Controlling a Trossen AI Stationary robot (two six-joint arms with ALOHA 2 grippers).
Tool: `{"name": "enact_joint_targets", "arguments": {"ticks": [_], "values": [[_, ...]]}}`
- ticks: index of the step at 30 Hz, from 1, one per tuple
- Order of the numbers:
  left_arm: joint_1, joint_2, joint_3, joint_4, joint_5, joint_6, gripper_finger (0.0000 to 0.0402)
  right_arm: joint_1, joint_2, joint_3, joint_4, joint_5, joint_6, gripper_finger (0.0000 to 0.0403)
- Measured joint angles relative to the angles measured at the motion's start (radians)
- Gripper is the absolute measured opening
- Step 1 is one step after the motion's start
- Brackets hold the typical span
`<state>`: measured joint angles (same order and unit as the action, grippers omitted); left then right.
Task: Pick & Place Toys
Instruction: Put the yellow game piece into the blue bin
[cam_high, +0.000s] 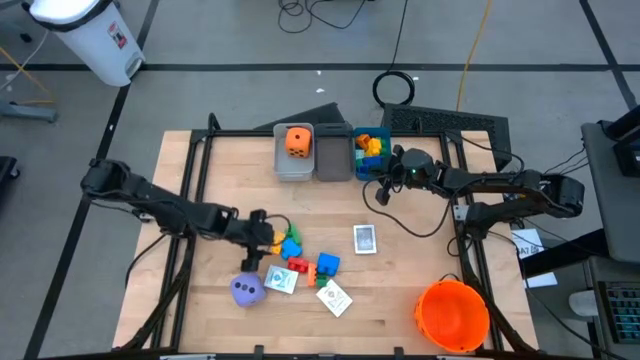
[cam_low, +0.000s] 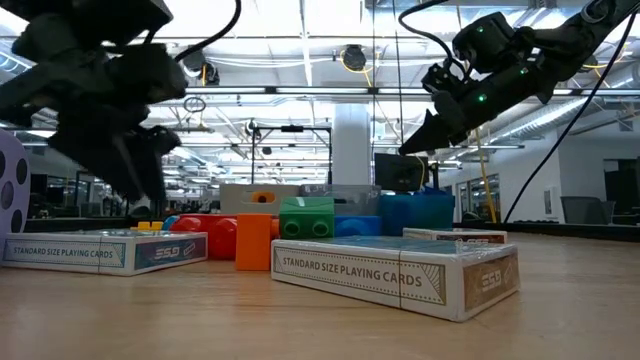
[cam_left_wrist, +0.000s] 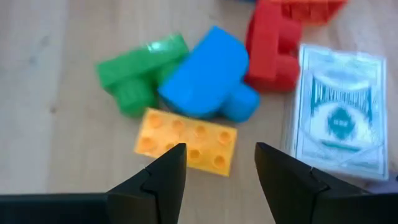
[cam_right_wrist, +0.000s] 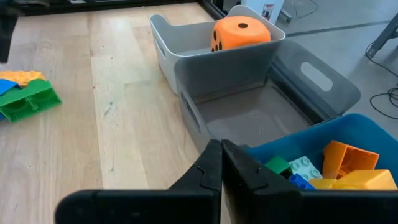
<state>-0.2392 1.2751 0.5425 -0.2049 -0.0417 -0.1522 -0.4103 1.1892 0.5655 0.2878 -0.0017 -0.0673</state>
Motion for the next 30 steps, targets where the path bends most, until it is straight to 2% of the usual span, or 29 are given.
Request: {"name": "enact_joint_targets", "arguments": {"ticks": [7,13,16,20,24,30], "values": [[-0.040,0.104,-0.001,0.080,0.023,-0.033,0.0198,0.000,0.000,0.000,0.000,0.000,0.002,0.0000],[-0.010,0.130,0.007,0.042,0.019,-0.073,0.0198,0.000,0.000,0.000,0.000,0.000,0.002,0.0000],[0.017,0.101,0.019,-0.067,-0.022,-0.094,0.0198,0.000,0.000,0.000,-0.001,0.000,0.002,0.0000],[0.049,0.064,0.052,-0.187,-0.134,-0.091,0.0198,0.000,0.000,0.000,-0.001,0.000,0.002,0.0000],[0.071,0.035,0.091,-0.206,-0.231,-0.058,0.0198,0.000,0.000,0.000,0.000,0.000,0.002,0.0000],[0.098,0.034,0.103,-0.219,-0.241,-0.274,0.0198,0.000,0.000,0.000,-0.001,0.000,0.002,0.0000]]}}
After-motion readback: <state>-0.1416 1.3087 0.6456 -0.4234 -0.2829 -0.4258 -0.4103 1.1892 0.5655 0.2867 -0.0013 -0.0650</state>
